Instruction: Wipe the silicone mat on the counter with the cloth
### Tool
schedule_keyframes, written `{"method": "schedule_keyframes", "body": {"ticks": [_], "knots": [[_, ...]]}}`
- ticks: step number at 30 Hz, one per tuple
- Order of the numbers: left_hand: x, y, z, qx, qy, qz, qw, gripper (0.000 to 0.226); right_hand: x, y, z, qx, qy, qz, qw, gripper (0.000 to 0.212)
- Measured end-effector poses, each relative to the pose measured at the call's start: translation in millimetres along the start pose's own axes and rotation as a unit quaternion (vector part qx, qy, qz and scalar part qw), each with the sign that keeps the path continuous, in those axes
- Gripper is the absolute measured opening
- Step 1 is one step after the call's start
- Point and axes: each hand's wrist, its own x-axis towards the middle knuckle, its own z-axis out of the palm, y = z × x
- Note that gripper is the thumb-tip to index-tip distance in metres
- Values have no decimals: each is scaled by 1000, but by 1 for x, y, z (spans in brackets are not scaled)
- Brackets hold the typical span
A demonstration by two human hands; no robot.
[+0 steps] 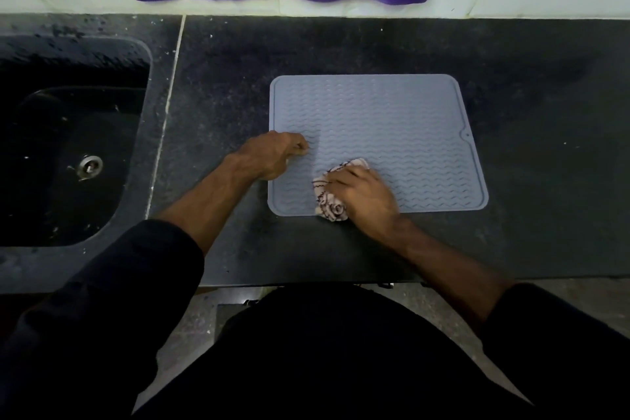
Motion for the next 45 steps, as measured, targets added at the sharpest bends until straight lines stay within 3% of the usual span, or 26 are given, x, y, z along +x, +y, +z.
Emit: {"method": "schedule_keyframes", "body": {"ticks": [6,11,18,22,25,31,40,45], "knots": [[-2,-1,3,-7,7,4,1000,53,-4,14,-8,-9,2,47,999,41],[1,0,-1,-35,-7,4,999,58,20,-13,-4,-2,-18,-26,999,41],[0,-2,-3,-49,-17,10,999,56,5,16,-8,-17,-23,49,998,43],[3,0,-8,-49,-34,7,998,52,21,-12,-12,32,12,-10,999,44],[4,0,-10,-54,-42,10,998,50,34,-35,-1,19,-11,-52,998,43],[0,-1,-8,-55,-32,11,998,52,15,2,-3,-22,-4,-2,1000,37],[5,-1,-13,-64,-50,5,997,49,43,-53,10,1,-19,-99,995,41],[4,-5,-9,-88,-47,5,995,57,24,-22,1,-1,-35,-59,998,42]]}}
